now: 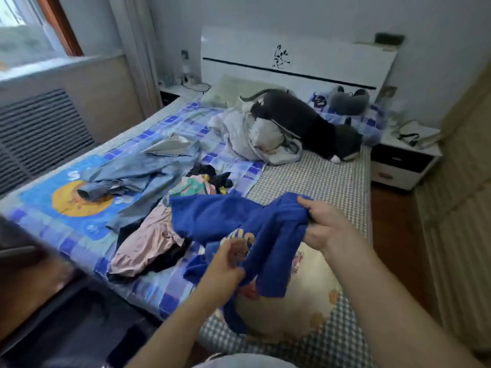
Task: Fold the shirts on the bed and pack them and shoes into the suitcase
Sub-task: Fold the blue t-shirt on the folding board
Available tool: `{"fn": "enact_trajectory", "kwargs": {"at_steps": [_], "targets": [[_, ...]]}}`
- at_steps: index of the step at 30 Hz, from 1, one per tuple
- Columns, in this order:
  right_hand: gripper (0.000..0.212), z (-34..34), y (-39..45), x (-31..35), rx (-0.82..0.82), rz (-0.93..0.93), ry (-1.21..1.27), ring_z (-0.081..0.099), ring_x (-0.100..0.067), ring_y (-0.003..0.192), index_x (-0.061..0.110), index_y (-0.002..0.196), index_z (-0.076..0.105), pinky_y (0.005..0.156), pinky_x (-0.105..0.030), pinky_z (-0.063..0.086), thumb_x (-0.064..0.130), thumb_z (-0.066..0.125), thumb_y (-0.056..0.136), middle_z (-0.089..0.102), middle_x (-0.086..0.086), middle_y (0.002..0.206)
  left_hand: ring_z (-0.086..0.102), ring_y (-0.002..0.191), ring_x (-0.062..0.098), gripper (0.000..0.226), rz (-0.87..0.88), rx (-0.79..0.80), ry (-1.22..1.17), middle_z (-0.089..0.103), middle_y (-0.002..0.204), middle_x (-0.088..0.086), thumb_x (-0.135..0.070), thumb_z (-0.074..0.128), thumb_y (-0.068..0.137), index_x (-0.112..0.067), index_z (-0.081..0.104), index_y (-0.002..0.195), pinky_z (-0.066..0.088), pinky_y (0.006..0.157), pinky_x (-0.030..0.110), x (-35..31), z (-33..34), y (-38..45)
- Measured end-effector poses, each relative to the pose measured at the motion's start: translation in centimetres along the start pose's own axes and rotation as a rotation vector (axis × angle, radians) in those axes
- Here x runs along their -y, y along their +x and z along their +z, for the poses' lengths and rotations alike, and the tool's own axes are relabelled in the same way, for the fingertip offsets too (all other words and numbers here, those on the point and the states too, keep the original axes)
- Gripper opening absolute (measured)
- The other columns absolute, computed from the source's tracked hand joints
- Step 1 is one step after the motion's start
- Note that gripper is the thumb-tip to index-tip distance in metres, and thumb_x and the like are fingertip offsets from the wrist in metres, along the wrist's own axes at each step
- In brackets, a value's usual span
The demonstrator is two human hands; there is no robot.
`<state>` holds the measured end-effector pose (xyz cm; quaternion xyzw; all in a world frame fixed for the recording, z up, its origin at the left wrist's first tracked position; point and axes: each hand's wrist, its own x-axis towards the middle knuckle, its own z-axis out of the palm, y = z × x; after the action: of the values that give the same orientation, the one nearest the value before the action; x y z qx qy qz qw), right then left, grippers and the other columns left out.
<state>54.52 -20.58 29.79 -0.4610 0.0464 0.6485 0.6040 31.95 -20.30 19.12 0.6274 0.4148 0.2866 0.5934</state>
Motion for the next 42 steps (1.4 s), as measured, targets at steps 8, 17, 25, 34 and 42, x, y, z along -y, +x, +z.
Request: {"fn": "enact_trajectory", "kwargs": {"at_steps": [8,17,25,34,42], "targets": [[0.032,-1.3,1.9,-0.8,0.078,0.204,0.185,0.061,-0.011,0.107,-0.001,0.102,0.061,0.111,-0.022,0.041,-0.01,0.073,0.073,0.062,-0.009,0.101,0.066,0.087,0.016,0.023,-0.19,-0.062,0.515,0.07,0.087,-0.008,-0.007,0.059,0.084,-0.03,0.064,0.088,0.053,0.079,0.037,7.3,2.3,1.9],[0.02,-9.4,-2.6,7.5,-0.364,-0.226,0.073,0.06,-0.02,0.091,0.002,0.101,0.058,0.09,-0.028,0.05,-0.005,0.039,0.098,0.059,-0.012,0.098,0.063,0.084,0.039,0.015,0.028,-0.255,1.009,0.063,0.098,0.006,-0.013,0.065,0.083,-0.018,0.057,0.095,0.041,0.064,0.041,5.2,-1.7,2.1],[0.019,-18.2,2.2,4.9,-0.428,-0.337,-0.202,0.061,-0.029,0.105,0.005,0.118,0.057,0.078,-0.031,0.058,0.01,0.046,0.104,0.051,-0.012,0.14,0.062,0.085,0.031,0.022,-0.09,-0.451,0.875,0.071,0.091,0.009,-0.007,0.052,0.089,-0.017,0.07,0.096,0.038,0.069,0.034,1.8,-5.4,1.9],[0.024,-7.5,-2.0,-7.1,0.224,-0.779,-1.343,0.062,-0.004,0.106,0.034,0.111,0.066,0.093,-0.033,0.052,0.015,0.059,0.098,0.069,0.016,0.108,0.048,0.058,0.004,0.012,0.364,-0.133,0.609,0.057,0.063,-0.011,-0.028,0.075,0.09,-0.023,0.065,0.096,0.039,0.057,0.026,-7.0,4.6,1.5],[0.048,-8.7,-5.8,-3.3,0.217,-0.597,-1.027,0.061,-0.028,0.081,0.001,0.091,0.061,0.08,-0.049,0.051,0.045,0.046,0.104,0.063,-0.023,0.092,0.068,0.085,0.025,0.019,-0.118,0.044,-0.567,0.068,0.092,0.014,0.0,0.074,0.078,-0.005,0.067,0.095,0.059,0.072,0.033,-8.7,4.2,-1.8]]}}
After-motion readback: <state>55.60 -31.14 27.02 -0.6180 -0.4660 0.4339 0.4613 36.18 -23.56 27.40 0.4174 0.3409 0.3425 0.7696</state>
